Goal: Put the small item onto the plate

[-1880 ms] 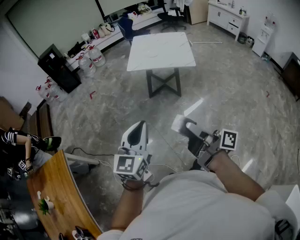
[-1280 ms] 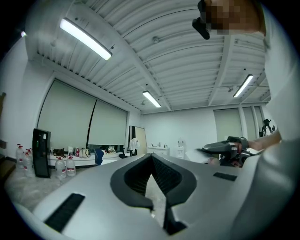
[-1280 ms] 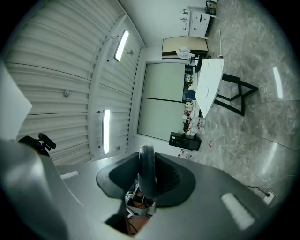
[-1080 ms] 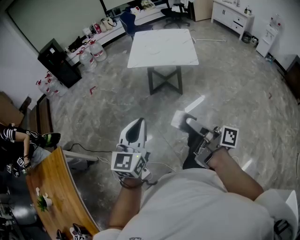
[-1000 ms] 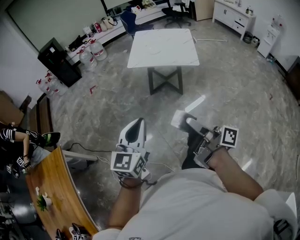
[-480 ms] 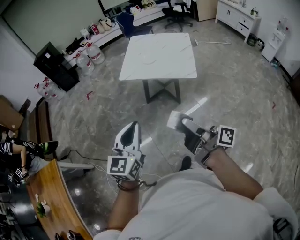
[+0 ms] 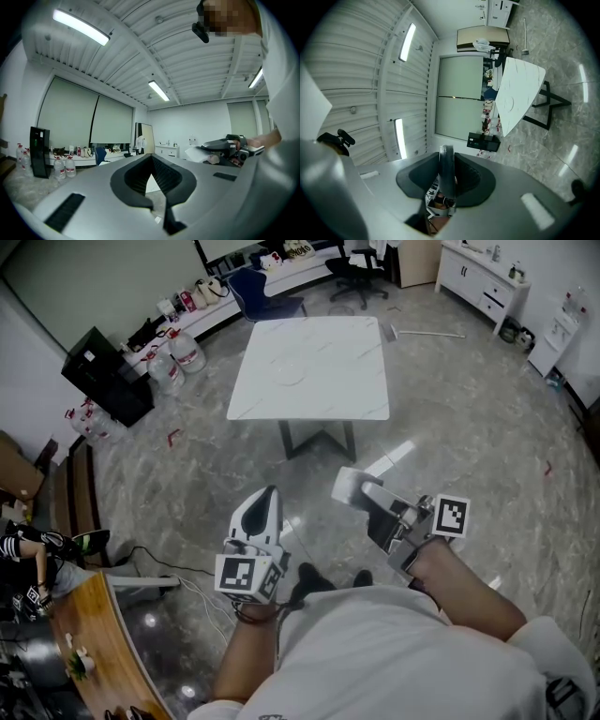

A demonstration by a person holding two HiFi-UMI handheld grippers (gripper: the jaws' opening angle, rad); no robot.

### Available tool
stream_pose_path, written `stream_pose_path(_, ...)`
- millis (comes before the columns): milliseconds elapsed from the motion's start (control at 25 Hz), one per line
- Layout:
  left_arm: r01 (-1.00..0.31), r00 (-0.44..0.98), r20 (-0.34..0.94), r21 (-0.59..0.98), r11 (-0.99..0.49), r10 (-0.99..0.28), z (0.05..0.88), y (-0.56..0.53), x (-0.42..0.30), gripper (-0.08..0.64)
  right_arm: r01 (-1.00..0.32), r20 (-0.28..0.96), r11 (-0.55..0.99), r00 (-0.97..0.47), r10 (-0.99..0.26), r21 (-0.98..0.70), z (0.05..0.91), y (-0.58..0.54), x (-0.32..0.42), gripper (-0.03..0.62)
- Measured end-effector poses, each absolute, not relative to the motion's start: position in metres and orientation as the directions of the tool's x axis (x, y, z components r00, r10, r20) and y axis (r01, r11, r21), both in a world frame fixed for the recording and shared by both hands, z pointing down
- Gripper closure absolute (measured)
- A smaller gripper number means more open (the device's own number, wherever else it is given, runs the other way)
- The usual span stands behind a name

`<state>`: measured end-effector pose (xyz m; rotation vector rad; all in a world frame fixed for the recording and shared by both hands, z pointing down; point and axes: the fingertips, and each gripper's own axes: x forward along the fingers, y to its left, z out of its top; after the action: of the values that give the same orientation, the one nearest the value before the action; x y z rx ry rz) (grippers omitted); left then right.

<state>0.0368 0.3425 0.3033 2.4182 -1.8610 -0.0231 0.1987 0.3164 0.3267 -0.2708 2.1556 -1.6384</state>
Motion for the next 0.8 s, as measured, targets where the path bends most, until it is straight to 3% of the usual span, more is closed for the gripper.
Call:
stream_pose_path(320, -0.957, 0.279, 0.046, 0.099, -0.273, -0.959, 0.314, 0.257, 0.015, 0.554, 0.081, -0.196, 0.279, -0.89, -0.412, -0.957, 0.332, 0.236, 0.176, 0.492)
stream_pose_path(800, -0.924, 0.377, 0.046, 0.096, -0.371, -0.925, 0.318, 0.11, -0.077, 0.554, 0.043, -0.18, 0.274, -0.85, -0.495, -0.961, 0.33, 0.108, 0.077, 0.492)
